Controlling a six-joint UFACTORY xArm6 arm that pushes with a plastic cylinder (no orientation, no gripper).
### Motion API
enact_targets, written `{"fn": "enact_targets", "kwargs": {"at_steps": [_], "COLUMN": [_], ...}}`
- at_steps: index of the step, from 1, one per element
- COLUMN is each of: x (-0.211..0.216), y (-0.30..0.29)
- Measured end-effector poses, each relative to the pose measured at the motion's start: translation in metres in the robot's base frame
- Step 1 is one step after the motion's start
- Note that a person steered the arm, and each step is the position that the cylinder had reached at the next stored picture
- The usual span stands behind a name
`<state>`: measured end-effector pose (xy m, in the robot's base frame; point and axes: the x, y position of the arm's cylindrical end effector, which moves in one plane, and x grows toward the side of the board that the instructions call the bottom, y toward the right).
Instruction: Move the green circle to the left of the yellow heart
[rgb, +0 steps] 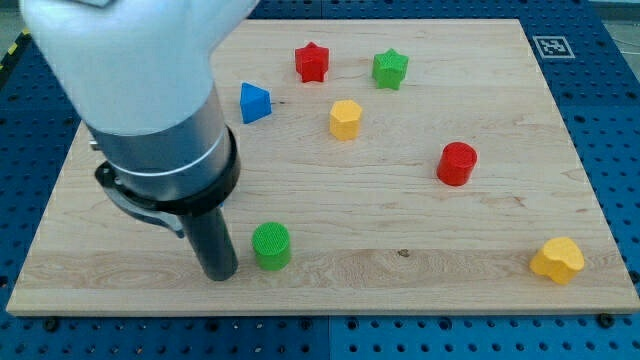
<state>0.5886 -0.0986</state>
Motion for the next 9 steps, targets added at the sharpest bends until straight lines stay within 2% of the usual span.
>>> {"fn": "enact_targets", "kwargs": {"at_steps": [2, 6, 9], "x": [-0.006, -0.046, -0.014], "y": [0.023, 0.039, 0.051]}}
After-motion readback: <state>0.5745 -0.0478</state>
